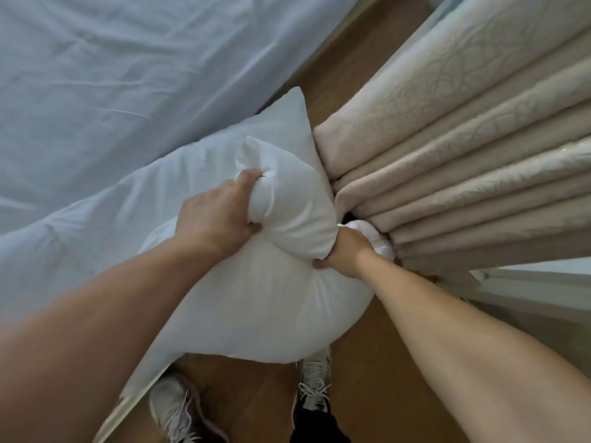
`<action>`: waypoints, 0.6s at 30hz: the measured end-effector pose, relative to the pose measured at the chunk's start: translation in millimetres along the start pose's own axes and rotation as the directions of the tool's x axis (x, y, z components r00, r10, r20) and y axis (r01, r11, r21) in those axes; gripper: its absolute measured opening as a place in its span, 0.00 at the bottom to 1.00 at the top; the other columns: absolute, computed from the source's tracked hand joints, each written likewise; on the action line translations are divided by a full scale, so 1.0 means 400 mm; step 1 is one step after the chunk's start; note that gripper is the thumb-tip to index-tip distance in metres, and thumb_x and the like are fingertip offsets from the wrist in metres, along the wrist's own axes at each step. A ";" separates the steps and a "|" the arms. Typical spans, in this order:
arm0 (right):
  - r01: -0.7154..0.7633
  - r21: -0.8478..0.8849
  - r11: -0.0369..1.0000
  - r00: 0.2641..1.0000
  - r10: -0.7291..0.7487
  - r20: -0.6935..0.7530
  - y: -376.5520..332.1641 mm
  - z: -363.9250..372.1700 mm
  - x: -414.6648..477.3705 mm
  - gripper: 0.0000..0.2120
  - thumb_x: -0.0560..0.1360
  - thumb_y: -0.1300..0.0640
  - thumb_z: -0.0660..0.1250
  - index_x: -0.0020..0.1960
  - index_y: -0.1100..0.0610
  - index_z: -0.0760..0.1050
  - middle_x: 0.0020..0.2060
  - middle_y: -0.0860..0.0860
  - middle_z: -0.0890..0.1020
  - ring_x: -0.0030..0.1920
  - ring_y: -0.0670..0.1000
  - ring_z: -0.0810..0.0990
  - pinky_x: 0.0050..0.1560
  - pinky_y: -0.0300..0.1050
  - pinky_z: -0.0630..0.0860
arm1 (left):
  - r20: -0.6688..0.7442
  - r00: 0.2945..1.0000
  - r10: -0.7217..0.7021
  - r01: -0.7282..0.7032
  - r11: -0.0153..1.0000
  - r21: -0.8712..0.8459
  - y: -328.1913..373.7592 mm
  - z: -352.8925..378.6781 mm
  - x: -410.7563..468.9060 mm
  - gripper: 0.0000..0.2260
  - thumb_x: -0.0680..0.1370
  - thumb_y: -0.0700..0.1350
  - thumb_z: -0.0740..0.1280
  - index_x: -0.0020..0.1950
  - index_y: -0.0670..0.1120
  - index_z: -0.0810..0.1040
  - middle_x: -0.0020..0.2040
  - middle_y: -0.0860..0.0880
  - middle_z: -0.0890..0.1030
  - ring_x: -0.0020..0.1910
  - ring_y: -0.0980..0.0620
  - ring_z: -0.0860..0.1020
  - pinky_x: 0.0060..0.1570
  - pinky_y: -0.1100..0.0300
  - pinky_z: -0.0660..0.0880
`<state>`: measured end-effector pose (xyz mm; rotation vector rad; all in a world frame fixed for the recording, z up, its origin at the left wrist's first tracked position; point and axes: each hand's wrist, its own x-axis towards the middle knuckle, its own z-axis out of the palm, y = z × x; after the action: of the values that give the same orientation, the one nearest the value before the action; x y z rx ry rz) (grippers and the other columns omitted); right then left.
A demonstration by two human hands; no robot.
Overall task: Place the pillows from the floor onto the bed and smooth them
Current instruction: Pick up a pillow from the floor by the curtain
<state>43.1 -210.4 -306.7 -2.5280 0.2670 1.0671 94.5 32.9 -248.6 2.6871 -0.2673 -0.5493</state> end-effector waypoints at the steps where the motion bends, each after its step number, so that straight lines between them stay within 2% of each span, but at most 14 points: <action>1: 0.001 0.000 1.000 1.000 -0.001 0.029 -0.030 -0.027 -0.044 0.31 0.64 0.45 0.77 0.63 0.54 0.75 0.60 0.53 0.80 0.57 0.56 0.77 0.56 0.49 0.74 | 0.009 1.000 0.010 -0.010 1.000 0.019 -0.007 -0.045 -0.016 0.31 0.70 0.54 0.72 0.67 0.59 0.59 0.58 0.47 0.79 0.53 0.41 0.78 0.41 0.52 0.67; 2: 0.001 0.017 1.000 0.999 -0.002 0.052 -0.068 -0.062 -0.091 0.30 0.64 0.45 0.77 0.63 0.53 0.75 0.58 0.53 0.81 0.55 0.55 0.78 0.53 0.48 0.75 | 0.003 1.000 0.022 -0.022 0.999 0.038 -0.016 -0.098 -0.033 0.30 0.70 0.54 0.72 0.66 0.59 0.60 0.58 0.47 0.79 0.53 0.41 0.78 0.41 0.52 0.67; 4: 0.004 0.073 0.997 0.998 -0.009 0.064 -0.173 -0.143 -0.183 0.28 0.63 0.46 0.78 0.60 0.53 0.76 0.53 0.50 0.82 0.46 0.51 0.78 0.41 0.41 0.74 | -0.029 0.999 0.021 -0.019 0.997 0.079 -0.042 -0.230 -0.063 0.29 0.69 0.55 0.73 0.66 0.58 0.62 0.58 0.45 0.79 0.53 0.39 0.78 0.41 0.52 0.66; 5: 0.018 0.107 0.994 0.997 -0.026 0.069 -0.240 -0.183 -0.224 0.29 0.63 0.46 0.79 0.60 0.54 0.76 0.51 0.49 0.81 0.45 0.50 0.78 0.40 0.40 0.73 | -0.048 0.999 0.013 -0.008 0.996 0.090 -0.059 -0.311 -0.077 0.30 0.69 0.55 0.73 0.66 0.59 0.62 0.59 0.45 0.79 0.53 0.39 0.78 0.42 0.50 0.68; 8: 0.107 0.245 0.964 0.986 -0.135 0.098 -0.488 -0.308 -0.329 0.31 0.63 0.49 0.79 0.62 0.57 0.76 0.55 0.52 0.81 0.53 0.54 0.79 0.56 0.51 0.76 | -0.125 0.992 -0.010 0.024 0.993 0.112 -0.135 -0.605 -0.123 0.33 0.67 0.56 0.75 0.66 0.62 0.62 0.60 0.44 0.78 0.56 0.39 0.78 0.49 0.46 0.72; 10: 0.198 0.378 0.905 0.967 -0.243 0.075 -0.664 -0.397 -0.378 0.28 0.63 0.53 0.80 0.61 0.58 0.78 0.54 0.53 0.83 0.53 0.55 0.81 0.58 0.54 0.77 | -0.232 0.972 -0.040 0.070 0.990 0.125 -0.195 -0.812 -0.149 0.35 0.66 0.56 0.76 0.68 0.63 0.61 0.60 0.41 0.76 0.58 0.38 0.76 0.53 0.44 0.71; 13: 0.289 0.577 0.764 0.932 -0.361 0.010 -0.929 -0.518 -0.420 0.23 0.62 0.57 0.81 0.55 0.56 0.81 0.49 0.52 0.86 0.49 0.54 0.84 0.53 0.52 0.80 | -0.461 0.881 -0.104 0.216 0.957 0.196 -0.280 -1.095 -0.191 0.42 0.66 0.54 0.76 0.72 0.58 0.55 0.62 0.34 0.69 0.59 0.33 0.70 0.57 0.41 0.67; 15: 0.346 0.628 0.697 0.913 -0.405 -0.054 -1.101 -0.574 -0.413 0.22 0.63 0.54 0.80 0.55 0.55 0.81 0.48 0.51 0.86 0.48 0.53 0.85 0.50 0.50 0.81 | -0.638 0.753 -0.158 0.359 0.912 0.197 -0.353 -1.227 -0.225 0.41 0.68 0.53 0.73 0.74 0.53 0.53 0.63 0.32 0.67 0.59 0.33 0.69 0.56 0.40 0.66; 16: 0.385 0.607 0.695 0.906 -0.411 -0.103 -1.179 -0.593 -0.398 0.24 0.65 0.50 0.79 0.57 0.56 0.79 0.50 0.52 0.85 0.50 0.54 0.84 0.51 0.51 0.81 | -0.686 0.699 -0.201 0.417 0.894 0.164 -0.397 -1.262 -0.244 0.40 0.70 0.54 0.71 0.75 0.52 0.52 0.65 0.33 0.66 0.60 0.33 0.68 0.57 0.39 0.65; 17: 0.426 0.531 0.732 0.899 -0.409 -0.158 -1.245 -0.606 -0.374 0.27 0.67 0.45 0.76 0.61 0.57 0.76 0.54 0.53 0.84 0.52 0.55 0.83 0.54 0.53 0.80 | -0.688 0.678 -0.259 0.461 0.879 0.123 -0.441 -1.273 -0.265 0.39 0.72 0.55 0.70 0.75 0.52 0.51 0.68 0.34 0.64 0.62 0.33 0.67 0.59 0.39 0.65; 18: 0.451 0.407 0.794 0.892 -0.403 -0.203 -1.298 -0.612 -0.347 0.31 0.69 0.42 0.73 0.65 0.59 0.72 0.58 0.55 0.81 0.56 0.56 0.80 0.58 0.54 0.77 | -0.645 0.691 -0.328 0.491 0.867 0.085 -0.485 -1.258 -0.286 0.38 0.73 0.56 0.68 0.76 0.53 0.50 0.71 0.37 0.61 0.65 0.34 0.65 0.61 0.38 0.64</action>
<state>269.6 163.0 90.9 -2.0840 -0.0408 0.6052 218.6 404.5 139.2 3.0030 0.5079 0.3048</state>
